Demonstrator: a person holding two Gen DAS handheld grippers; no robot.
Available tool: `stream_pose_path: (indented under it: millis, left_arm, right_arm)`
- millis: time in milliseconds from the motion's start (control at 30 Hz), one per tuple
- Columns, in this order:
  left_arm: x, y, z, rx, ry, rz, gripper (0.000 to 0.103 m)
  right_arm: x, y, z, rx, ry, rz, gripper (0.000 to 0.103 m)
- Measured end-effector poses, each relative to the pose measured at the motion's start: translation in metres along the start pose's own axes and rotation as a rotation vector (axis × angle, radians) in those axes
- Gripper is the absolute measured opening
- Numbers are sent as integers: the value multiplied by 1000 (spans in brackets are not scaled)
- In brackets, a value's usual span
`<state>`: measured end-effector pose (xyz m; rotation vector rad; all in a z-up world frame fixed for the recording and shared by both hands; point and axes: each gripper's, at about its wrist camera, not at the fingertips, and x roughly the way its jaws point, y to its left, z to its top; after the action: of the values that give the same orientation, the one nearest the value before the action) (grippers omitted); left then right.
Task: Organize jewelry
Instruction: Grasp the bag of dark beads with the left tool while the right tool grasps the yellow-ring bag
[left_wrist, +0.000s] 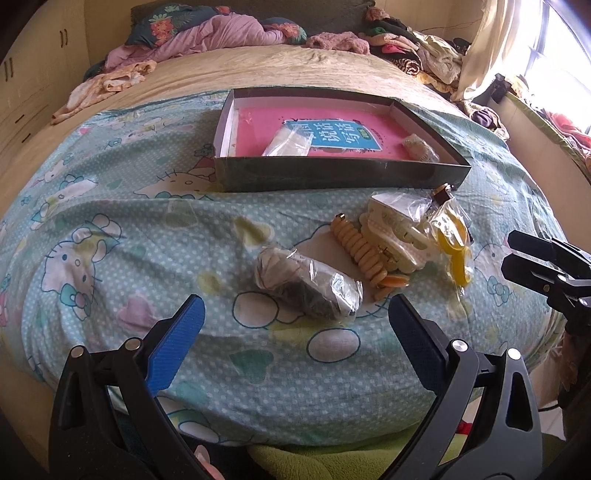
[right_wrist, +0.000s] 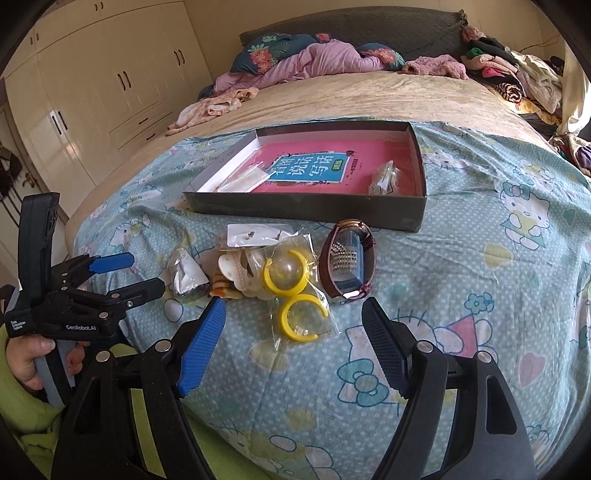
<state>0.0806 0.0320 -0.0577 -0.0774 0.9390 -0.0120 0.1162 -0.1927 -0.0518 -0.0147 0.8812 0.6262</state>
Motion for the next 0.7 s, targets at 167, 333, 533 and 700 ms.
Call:
stream_pose_path:
  millis: [167,333,533,700]
  left_arm:
    - [10,1,-3,1,23,14,93]
    - [17,3,-4,-4,42,25,93]
    - [23,5,-3,-7,53,25,93]
    - [29,5,0,-12,60,0,93]
  right_arm:
    - [14,-2,-4,0,33,17,63]
    - [27,-3,-6,-6,53,24,61]
    - [43,-4,-5,-14,70,23,61]
    - [52,-3,-5,-25,74,23,55]
